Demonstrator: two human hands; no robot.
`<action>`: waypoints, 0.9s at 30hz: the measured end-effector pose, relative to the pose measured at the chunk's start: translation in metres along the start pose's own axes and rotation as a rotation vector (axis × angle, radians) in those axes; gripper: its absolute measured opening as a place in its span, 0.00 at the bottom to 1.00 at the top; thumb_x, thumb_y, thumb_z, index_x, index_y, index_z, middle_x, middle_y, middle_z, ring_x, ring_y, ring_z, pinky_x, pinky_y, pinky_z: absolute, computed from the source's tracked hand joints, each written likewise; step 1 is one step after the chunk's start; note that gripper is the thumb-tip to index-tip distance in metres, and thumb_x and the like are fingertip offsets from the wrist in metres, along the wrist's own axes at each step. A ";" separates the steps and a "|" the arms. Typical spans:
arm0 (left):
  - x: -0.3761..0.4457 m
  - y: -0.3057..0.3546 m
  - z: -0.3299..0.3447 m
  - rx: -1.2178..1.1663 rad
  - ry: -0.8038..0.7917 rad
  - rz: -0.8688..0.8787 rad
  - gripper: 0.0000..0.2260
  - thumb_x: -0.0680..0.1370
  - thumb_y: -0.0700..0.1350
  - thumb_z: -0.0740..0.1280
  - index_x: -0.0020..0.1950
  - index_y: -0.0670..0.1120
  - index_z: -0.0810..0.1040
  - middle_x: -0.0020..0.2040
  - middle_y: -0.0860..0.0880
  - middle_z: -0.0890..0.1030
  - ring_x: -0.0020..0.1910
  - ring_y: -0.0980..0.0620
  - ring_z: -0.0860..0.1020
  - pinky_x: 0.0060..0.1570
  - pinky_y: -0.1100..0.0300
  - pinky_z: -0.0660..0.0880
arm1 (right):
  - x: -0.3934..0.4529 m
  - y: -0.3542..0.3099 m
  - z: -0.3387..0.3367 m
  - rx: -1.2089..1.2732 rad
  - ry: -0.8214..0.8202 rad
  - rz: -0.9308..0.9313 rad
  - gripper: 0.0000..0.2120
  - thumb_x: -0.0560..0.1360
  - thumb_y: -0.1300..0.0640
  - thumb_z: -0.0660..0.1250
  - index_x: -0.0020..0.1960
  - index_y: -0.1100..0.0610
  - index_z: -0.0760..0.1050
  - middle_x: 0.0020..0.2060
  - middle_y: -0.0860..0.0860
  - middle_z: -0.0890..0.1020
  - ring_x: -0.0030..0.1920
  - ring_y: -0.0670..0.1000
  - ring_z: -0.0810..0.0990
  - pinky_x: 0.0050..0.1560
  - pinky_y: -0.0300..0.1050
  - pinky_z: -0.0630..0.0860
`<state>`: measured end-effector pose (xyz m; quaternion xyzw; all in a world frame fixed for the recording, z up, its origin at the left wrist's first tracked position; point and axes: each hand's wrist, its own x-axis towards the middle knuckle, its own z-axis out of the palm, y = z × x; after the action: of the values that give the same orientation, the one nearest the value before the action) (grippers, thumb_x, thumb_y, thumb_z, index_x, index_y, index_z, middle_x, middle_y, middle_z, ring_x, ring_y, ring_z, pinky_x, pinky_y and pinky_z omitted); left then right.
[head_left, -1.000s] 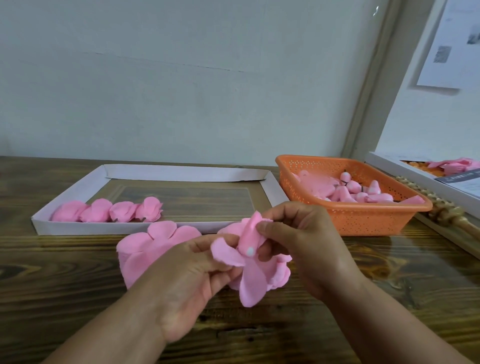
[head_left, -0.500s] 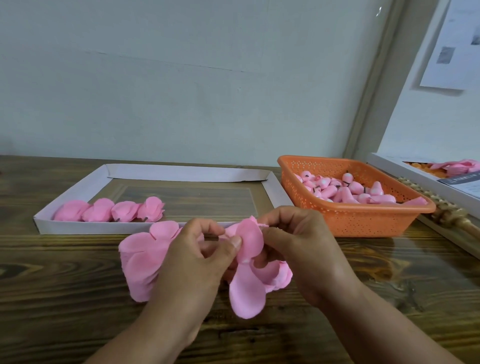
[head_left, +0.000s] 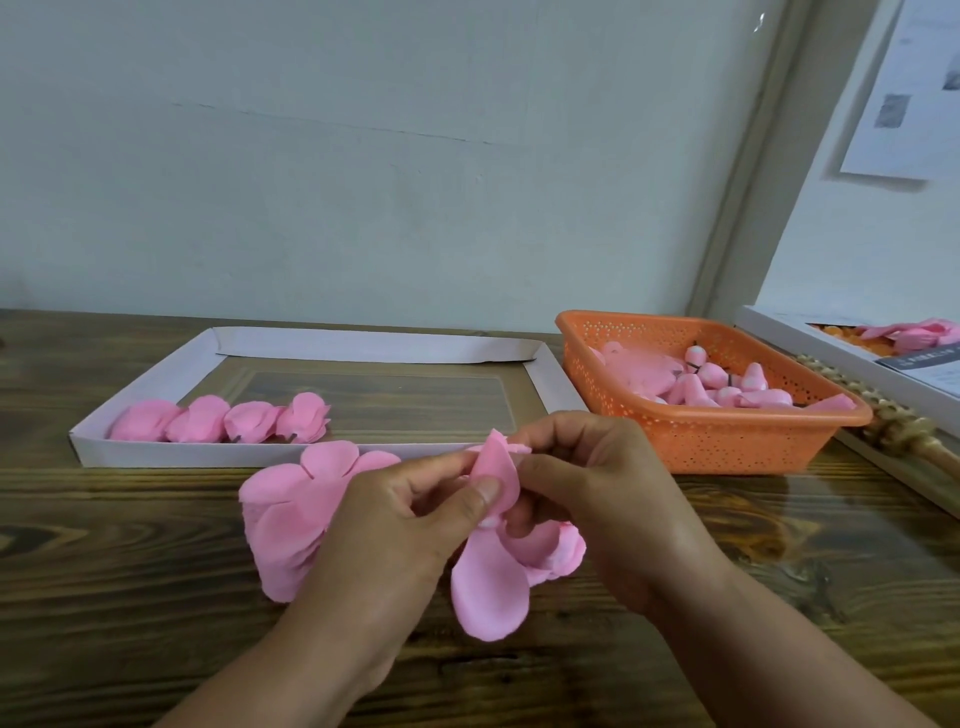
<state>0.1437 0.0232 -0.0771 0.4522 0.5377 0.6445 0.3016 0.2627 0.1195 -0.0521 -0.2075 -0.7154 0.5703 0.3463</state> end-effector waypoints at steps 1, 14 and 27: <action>0.001 0.000 -0.001 -0.020 -0.003 -0.023 0.12 0.69 0.49 0.70 0.51 0.54 0.85 0.46 0.52 0.86 0.49 0.54 0.83 0.53 0.59 0.77 | 0.000 0.000 -0.001 0.021 -0.018 0.011 0.02 0.73 0.68 0.67 0.43 0.65 0.79 0.27 0.59 0.81 0.25 0.51 0.79 0.28 0.40 0.75; -0.001 0.007 -0.002 -0.125 -0.042 -0.125 0.11 0.77 0.39 0.63 0.45 0.48 0.85 0.43 0.43 0.86 0.43 0.48 0.85 0.42 0.64 0.79 | -0.011 0.002 0.012 0.338 0.054 0.049 0.10 0.62 0.66 0.64 0.43 0.64 0.68 0.25 0.62 0.76 0.28 0.57 0.67 0.25 0.45 0.57; -0.006 0.014 0.003 -0.140 0.008 -0.074 0.10 0.77 0.40 0.64 0.47 0.49 0.86 0.43 0.48 0.86 0.44 0.54 0.84 0.39 0.71 0.76 | -0.017 -0.009 0.023 0.105 0.185 -0.085 0.05 0.71 0.70 0.67 0.39 0.64 0.73 0.23 0.57 0.79 0.22 0.52 0.76 0.23 0.42 0.73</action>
<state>0.1506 0.0162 -0.0647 0.4071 0.5088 0.6708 0.3541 0.2585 0.0902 -0.0499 -0.2103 -0.6578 0.5702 0.4449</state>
